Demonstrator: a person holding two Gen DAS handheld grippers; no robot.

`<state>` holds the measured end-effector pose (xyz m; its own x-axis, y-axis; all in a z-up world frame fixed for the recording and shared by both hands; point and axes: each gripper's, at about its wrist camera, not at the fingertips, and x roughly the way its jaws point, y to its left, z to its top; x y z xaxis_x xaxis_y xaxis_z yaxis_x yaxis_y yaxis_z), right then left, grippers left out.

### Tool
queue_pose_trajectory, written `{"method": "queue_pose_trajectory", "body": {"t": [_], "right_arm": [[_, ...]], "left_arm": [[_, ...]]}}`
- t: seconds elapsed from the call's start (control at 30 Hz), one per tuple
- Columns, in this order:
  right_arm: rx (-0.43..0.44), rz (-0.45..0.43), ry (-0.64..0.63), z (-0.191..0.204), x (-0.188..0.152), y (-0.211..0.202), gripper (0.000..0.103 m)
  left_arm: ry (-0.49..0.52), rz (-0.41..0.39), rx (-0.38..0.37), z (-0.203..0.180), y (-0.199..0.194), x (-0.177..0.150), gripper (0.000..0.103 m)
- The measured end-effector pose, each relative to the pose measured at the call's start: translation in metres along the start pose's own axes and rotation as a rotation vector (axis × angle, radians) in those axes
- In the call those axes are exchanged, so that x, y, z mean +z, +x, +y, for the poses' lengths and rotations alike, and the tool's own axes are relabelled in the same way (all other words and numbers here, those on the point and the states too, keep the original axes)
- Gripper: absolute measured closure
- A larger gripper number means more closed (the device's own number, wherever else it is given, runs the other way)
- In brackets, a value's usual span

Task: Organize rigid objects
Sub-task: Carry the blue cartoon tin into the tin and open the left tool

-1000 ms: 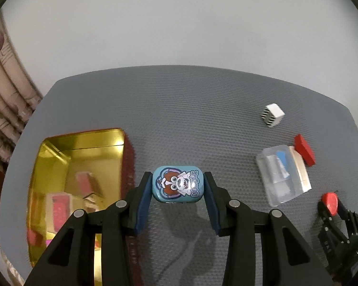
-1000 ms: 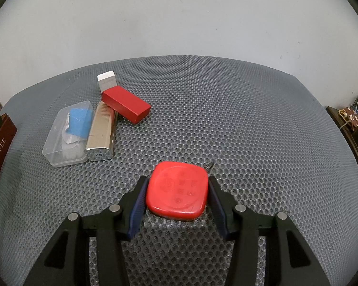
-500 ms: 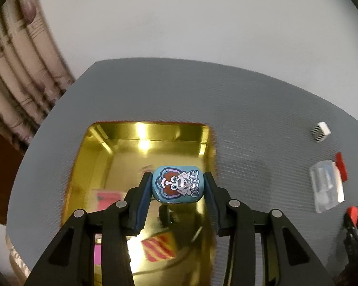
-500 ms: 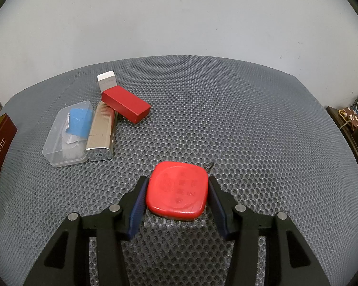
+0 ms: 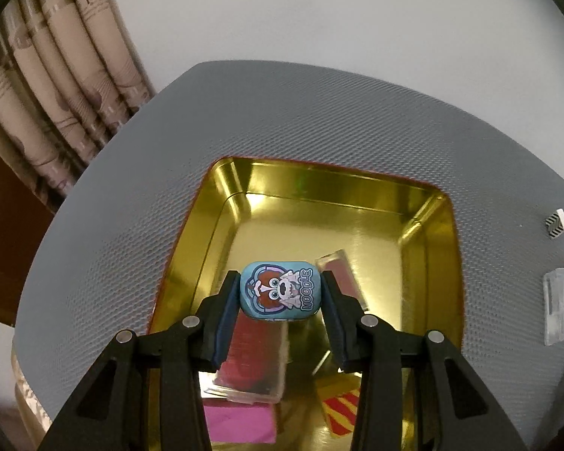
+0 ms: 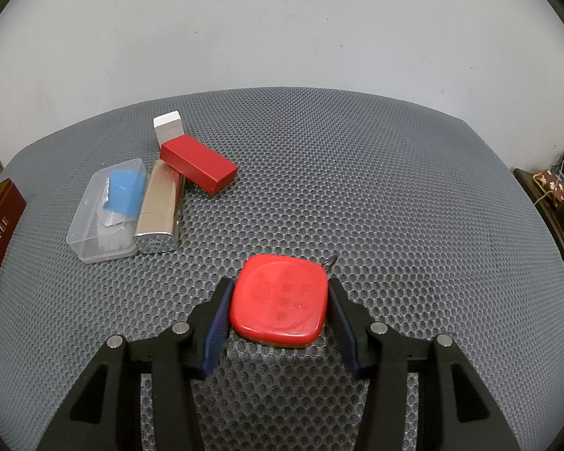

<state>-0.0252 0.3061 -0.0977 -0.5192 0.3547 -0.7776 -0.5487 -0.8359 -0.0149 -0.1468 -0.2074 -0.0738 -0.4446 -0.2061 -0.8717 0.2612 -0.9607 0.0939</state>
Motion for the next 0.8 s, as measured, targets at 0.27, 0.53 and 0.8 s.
{"method": "queue_pose_trajectory", "body": {"t": [0.27, 0.53, 0.8], "right_arm": [[-0.002, 0.0, -0.002, 0.001, 0.0, 0.0, 0.052], [-0.003, 0.0, -0.004, 0.001, 0.0, 0.0, 0.052], [-0.004, 0.0, -0.005, 0.001, 0.0, 0.0, 0.052]], "left_arm": [[-0.008, 0.015, 0.007, 0.005, 0.01, -0.001, 0.065], [-0.024, 0.028, -0.007, 0.011, 0.015, 0.004, 0.064], [-0.003, 0.006, -0.013, 0.008, 0.012, 0.003, 0.059]]}}
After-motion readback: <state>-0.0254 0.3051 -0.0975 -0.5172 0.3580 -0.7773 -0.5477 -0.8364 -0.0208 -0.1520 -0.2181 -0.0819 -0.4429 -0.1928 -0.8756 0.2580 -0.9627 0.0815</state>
